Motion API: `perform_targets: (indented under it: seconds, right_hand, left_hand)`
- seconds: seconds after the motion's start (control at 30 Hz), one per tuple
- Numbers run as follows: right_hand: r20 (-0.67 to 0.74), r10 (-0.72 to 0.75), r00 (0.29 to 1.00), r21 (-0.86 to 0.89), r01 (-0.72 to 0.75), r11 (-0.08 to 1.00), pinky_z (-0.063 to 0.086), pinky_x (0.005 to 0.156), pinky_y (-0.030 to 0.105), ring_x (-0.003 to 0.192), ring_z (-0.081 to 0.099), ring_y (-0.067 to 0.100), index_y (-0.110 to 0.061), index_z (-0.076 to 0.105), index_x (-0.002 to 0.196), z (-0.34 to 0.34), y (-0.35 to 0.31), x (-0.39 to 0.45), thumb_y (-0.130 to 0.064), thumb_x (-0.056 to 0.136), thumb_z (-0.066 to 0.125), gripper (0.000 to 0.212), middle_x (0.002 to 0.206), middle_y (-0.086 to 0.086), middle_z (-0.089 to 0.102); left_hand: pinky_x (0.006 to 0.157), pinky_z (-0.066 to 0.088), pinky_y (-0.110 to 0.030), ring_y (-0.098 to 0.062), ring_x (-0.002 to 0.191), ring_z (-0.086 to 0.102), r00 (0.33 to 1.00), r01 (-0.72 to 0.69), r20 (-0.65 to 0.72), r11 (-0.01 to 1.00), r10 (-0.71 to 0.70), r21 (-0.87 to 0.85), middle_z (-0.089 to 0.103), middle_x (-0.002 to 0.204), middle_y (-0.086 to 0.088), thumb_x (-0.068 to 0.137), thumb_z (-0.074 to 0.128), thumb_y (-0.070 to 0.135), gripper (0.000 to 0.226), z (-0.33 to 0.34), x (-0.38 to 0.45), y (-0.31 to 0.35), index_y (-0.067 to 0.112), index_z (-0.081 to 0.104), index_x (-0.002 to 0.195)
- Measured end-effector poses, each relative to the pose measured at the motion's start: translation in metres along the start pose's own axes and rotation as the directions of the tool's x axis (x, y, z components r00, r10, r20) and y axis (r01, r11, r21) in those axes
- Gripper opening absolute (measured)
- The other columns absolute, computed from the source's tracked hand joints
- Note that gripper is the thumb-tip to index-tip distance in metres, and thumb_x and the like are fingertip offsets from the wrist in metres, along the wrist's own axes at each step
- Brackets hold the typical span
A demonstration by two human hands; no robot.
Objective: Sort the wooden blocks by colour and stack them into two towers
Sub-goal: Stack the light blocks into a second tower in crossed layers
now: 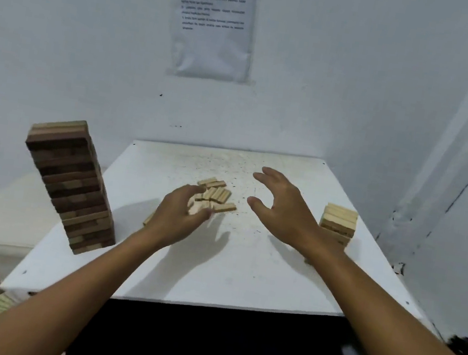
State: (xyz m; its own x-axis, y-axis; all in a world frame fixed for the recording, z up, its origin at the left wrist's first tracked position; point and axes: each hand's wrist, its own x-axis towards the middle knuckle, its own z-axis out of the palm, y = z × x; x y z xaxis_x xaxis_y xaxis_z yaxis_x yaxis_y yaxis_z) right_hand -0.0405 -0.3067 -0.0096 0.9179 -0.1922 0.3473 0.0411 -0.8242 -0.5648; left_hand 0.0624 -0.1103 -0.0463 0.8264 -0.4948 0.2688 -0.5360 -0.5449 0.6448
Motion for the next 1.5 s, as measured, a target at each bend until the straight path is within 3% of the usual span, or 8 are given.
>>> perform_targets:
  seconds: [0.27,0.4,0.6,0.73,0.97,1.23,1.4,1.5]
  right_hand:
    - [0.206,-0.009,0.979,0.012,0.006,1.000,0.032,0.112,0.034,0.142,0.033,0.021,-0.015,0.047,0.142,0.088,-0.010,0.014,-0.027,0.094,0.058,0.051,0.155,0.005,0.034]
    - [0.275,-0.033,0.961,-0.039,0.045,0.998,0.028,0.113,0.034,0.142,0.030,0.025,-0.016,0.043,0.144,0.119,-0.017,0.021,-0.026,0.096,0.053,0.051,0.156,0.007,0.031]
    - [0.359,-0.140,0.923,-0.258,0.243,0.935,-0.001,0.119,0.049,0.150,-0.002,0.028,-0.015,0.029,0.151,0.143,-0.023,0.035,-0.026,0.101,0.038,0.052,0.161,0.009,0.018]
    - [0.421,-0.162,0.892,-0.341,0.321,0.884,-0.002,0.119,0.054,0.150,0.002,0.028,-0.013,0.026,0.152,0.151,-0.022,0.035,-0.027,0.104,0.030,0.050,0.160,0.008,0.021]
    - [0.376,-0.250,0.893,-0.201,0.341,0.918,0.001,0.122,0.043,0.148,0.016,0.025,-0.015,0.046,0.142,0.144,-0.024,0.021,-0.018,0.101,0.035,0.042,0.153,0.006,0.038]
    - [0.354,-0.264,0.897,0.003,0.281,0.960,0.039,0.106,0.038,0.144,0.029,0.013,-0.016,0.063,0.127,0.130,-0.025,-0.013,-0.015,0.100,0.042,0.034,0.140,-0.003,0.052]
    - [0.292,-0.304,0.907,0.079,0.294,0.953,0.049,0.088,0.041,0.108,0.060,0.021,-0.010,0.072,0.109,0.123,-0.018,-0.026,-0.011,0.095,0.052,0.025,0.120,0.001,0.064]
    - [0.267,-0.325,0.907,0.111,0.306,0.945,0.051,0.083,0.040,0.097,0.063,0.021,-0.008,0.074,0.103,0.120,-0.015,-0.031,-0.009,0.091,0.055,0.022,0.113,0.001,0.066]
  left_hand:
    - [0.093,0.046,-0.035,-0.021,0.116,0.055,0.997,0.025,0.074,0.991,-0.035,0.131,0.059,0.127,-0.004,0.084,0.054,0.049,0.062,-0.017,-0.038,-0.047,0.014,0.053,0.135]
    - [0.120,0.019,-0.042,-0.021,0.148,0.017,0.995,0.040,0.081,0.975,-0.059,0.216,0.035,0.155,-0.004,0.093,0.059,0.037,0.063,-0.016,-0.043,-0.068,0.015,0.039,0.148]
    - [0.120,0.002,-0.036,-0.019,0.150,-0.002,0.993,0.037,0.098,0.960,-0.066,0.279,0.014,0.162,-0.005,0.101,0.042,0.041,0.065,-0.002,-0.039,-0.072,0.016,0.017,0.155]
    - [0.121,0.008,-0.034,-0.022,0.150,0.006,0.994,0.026,0.092,0.962,-0.053,0.272,0.020,0.161,-0.008,0.102,0.038,0.037,0.061,0.002,-0.042,-0.074,0.012,0.020,0.154]
    - [0.106,0.034,-0.028,-0.030,0.121,0.051,0.991,-0.112,-0.032,0.932,0.131,0.343,0.064,0.125,-0.011,0.098,0.048,0.017,0.028,0.005,-0.047,-0.080,0.004,0.066,0.115]
    - [0.082,0.049,-0.034,-0.031,0.097,0.058,0.979,-0.168,-0.068,0.943,0.195,0.286,0.074,0.105,-0.005,0.081,0.068,0.002,0.021,0.002,-0.066,-0.076,0.011,0.078,0.097]
    - [0.080,0.048,-0.029,-0.024,0.094,0.060,0.977,-0.186,-0.065,0.959,0.204,0.214,0.075,0.101,-0.002,0.080,0.076,0.013,0.011,0.000,-0.075,-0.069,0.015,0.080,0.089]
    - [0.081,0.050,-0.030,-0.019,0.094,0.060,0.977,-0.205,-0.019,0.963,0.211,0.172,0.074,0.101,0.000,0.078,0.078,0.025,0.016,-0.003,-0.079,-0.066,0.014,0.080,0.089]
